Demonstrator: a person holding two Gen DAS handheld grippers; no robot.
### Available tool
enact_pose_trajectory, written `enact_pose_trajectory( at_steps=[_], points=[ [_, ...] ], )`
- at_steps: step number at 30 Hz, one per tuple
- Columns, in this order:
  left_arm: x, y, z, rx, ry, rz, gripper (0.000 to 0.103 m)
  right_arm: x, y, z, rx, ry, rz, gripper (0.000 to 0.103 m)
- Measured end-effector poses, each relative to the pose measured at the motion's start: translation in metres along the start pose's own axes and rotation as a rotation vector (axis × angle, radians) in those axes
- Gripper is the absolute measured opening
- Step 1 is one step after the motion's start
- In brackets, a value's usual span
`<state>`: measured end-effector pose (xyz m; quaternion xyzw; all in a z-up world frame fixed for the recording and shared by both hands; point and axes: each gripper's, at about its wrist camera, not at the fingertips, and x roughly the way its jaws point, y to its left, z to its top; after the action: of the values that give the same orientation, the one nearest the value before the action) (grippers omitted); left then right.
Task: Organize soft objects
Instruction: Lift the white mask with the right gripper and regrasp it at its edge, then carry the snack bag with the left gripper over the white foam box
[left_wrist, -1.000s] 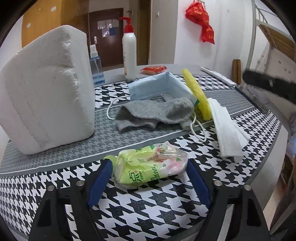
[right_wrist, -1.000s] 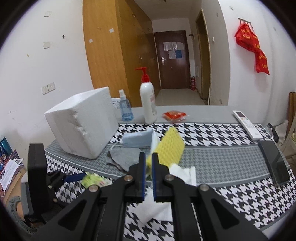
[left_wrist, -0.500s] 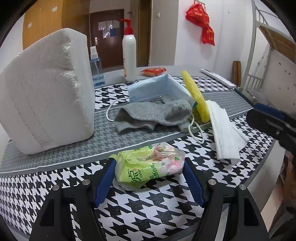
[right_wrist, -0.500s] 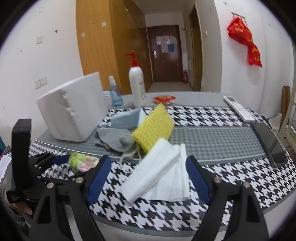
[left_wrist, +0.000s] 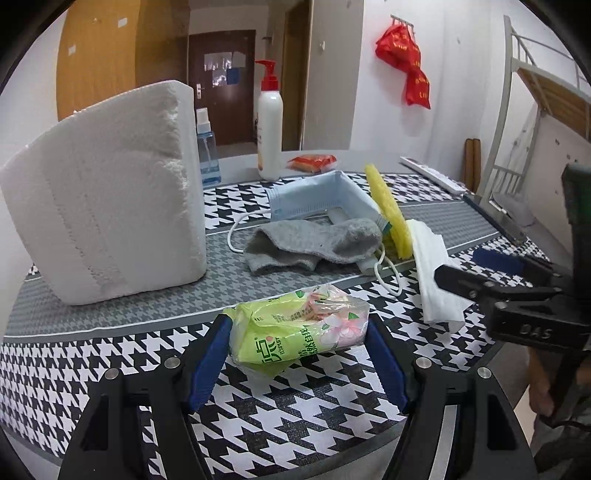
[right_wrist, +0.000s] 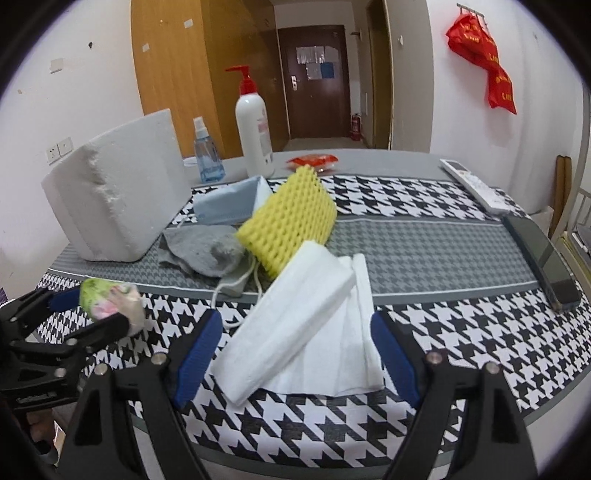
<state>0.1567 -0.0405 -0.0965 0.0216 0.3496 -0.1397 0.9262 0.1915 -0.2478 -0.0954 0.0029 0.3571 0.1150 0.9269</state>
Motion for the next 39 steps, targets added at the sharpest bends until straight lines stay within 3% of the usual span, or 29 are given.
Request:
enact_pose_trajectory(
  at_steps=[3, 5, 13, 19, 39],
  points=[
    [-0.004, 0.000, -0.001, 0.004, -0.008, 0.003, 0.074, 0.005, 0.000, -0.002, -0.003, 0.018, -0.009, 0.083],
    [-0.009, 0.001, -0.003, 0.004, -0.013, 0.005, 0.074, 0.008, 0.001, -0.003, -0.008, 0.034, -0.010, 0.075],
    [-0.016, 0.002, -0.001, -0.003, -0.028, -0.006, 0.073, 0.015, -0.003, -0.007, 0.009, 0.095, -0.013, 0.013],
    [-0.022, 0.003, 0.001, -0.008, -0.040, -0.003, 0.073, 0.011, -0.004, -0.010, 0.012, 0.089, -0.019, 0.008],
    [-0.075, 0.002, 0.019, -0.004, -0.182, 0.021, 0.073, -0.060, -0.001, 0.023, 0.022, -0.120, -0.001, 0.007]
  ],
)
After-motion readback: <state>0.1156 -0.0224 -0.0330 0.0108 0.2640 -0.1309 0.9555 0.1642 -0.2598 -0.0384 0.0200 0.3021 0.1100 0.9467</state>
